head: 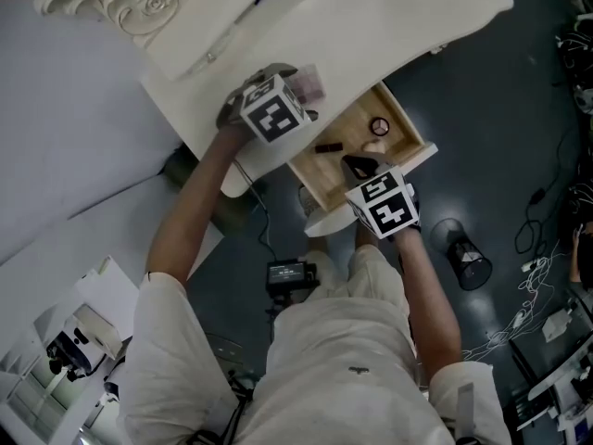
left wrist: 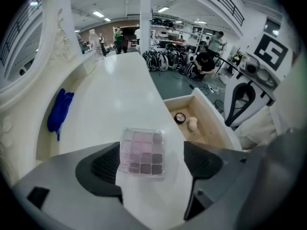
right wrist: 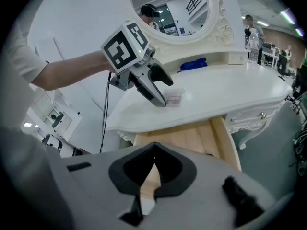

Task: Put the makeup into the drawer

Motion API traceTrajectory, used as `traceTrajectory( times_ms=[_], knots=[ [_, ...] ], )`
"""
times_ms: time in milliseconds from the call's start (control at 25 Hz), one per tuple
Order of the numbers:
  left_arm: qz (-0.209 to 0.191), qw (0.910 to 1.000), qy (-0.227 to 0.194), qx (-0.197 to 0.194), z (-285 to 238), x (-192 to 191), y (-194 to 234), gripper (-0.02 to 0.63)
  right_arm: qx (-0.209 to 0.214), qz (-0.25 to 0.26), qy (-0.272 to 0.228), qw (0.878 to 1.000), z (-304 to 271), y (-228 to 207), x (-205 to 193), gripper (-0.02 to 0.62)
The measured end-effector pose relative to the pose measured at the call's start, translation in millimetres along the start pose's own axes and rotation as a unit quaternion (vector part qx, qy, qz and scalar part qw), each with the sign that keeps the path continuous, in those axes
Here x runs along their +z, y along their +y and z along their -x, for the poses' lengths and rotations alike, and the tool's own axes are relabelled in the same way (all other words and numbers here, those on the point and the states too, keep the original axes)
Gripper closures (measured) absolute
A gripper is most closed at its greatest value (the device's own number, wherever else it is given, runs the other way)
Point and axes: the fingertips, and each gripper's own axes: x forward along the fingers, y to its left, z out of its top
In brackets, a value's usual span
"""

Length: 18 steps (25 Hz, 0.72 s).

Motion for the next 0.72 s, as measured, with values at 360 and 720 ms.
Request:
traceTrajectory(
  times_ms=[360, 720],
  knots=[
    [-0.042, 0.9972, 0.027, -0.056, -19.6, 4.8, 5.8, 0.181, 0.012, -0.005, 0.002, 1.000, -1.5, 1.3, -6.5, 0.583],
    [-0.021, 0.9988, 0.026, -0.035, -21.2, 9.2, 24.3, 0.176, 0.013, -0.008, 0.009, 1.000, 1.0, -4.5, -15.0, 0.583]
  ],
)
